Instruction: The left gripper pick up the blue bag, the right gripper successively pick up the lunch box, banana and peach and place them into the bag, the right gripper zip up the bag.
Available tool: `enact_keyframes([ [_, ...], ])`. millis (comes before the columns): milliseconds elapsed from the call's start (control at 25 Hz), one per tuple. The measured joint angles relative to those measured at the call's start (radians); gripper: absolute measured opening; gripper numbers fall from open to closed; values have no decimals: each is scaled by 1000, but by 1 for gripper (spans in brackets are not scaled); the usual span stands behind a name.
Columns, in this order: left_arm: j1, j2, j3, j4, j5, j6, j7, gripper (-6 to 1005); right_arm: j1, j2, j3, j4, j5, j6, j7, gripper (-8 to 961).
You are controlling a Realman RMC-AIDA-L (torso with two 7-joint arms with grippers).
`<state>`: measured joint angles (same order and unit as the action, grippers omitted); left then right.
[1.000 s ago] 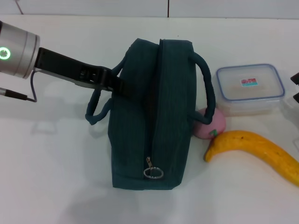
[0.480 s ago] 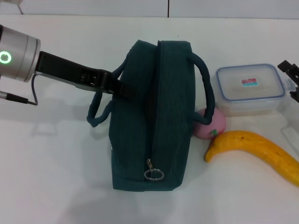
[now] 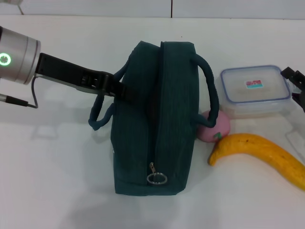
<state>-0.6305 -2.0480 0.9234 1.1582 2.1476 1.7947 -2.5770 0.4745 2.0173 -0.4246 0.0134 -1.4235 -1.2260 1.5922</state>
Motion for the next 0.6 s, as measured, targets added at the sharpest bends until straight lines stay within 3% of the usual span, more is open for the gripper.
enact_keyframes([
  [80,0,0,0,0,0,0,0,55,0,0,-1,0,0,0,7,738],
  [200,0,0,0,0,0,0,0,55,0,1,-2,0,0,0,8,511],
  [400,0,-1,0,0,0,0,0,55,1,1,-2,0,0,0,9,311],
  [600,0,-2,0,0,0,0,0,55,5,1,-2,4,0,-2,23,199],
])
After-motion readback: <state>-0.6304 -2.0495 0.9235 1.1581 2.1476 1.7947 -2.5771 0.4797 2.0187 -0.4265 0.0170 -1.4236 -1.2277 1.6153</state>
